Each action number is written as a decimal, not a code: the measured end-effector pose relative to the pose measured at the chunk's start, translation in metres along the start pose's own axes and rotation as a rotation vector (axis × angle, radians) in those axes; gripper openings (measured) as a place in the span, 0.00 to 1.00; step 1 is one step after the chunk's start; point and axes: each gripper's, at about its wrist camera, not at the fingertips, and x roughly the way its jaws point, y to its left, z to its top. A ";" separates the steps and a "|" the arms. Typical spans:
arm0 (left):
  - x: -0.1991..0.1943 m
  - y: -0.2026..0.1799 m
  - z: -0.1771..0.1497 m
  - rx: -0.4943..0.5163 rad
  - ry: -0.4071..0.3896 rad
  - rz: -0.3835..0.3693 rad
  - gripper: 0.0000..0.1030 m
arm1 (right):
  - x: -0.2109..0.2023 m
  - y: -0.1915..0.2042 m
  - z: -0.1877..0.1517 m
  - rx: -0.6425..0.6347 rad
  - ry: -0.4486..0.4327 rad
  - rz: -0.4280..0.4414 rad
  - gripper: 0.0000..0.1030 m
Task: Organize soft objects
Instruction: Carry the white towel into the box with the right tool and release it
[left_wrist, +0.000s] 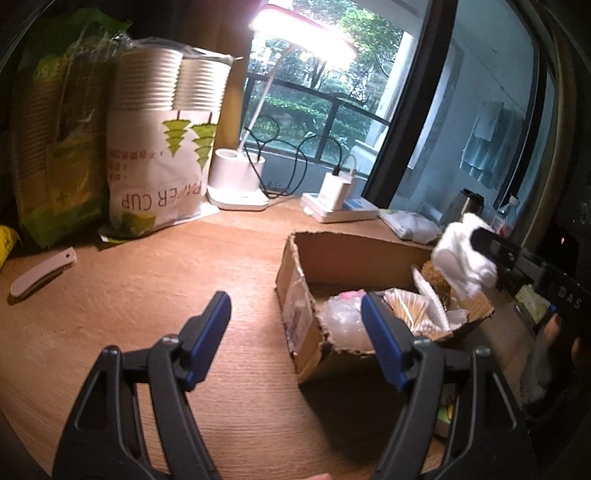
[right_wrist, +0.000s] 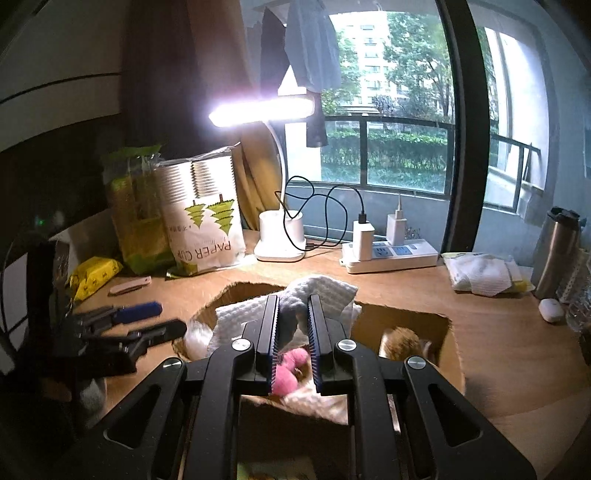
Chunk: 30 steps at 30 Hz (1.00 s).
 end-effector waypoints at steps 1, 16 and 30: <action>0.000 0.002 0.000 -0.008 -0.002 0.001 0.72 | 0.003 0.001 0.001 0.001 0.002 -0.001 0.15; -0.004 0.018 0.001 -0.078 -0.036 0.023 0.72 | 0.070 0.022 0.009 0.047 0.097 -0.030 0.15; -0.005 0.023 0.000 -0.103 -0.032 0.022 0.72 | 0.128 0.045 -0.014 -0.007 0.310 -0.044 0.24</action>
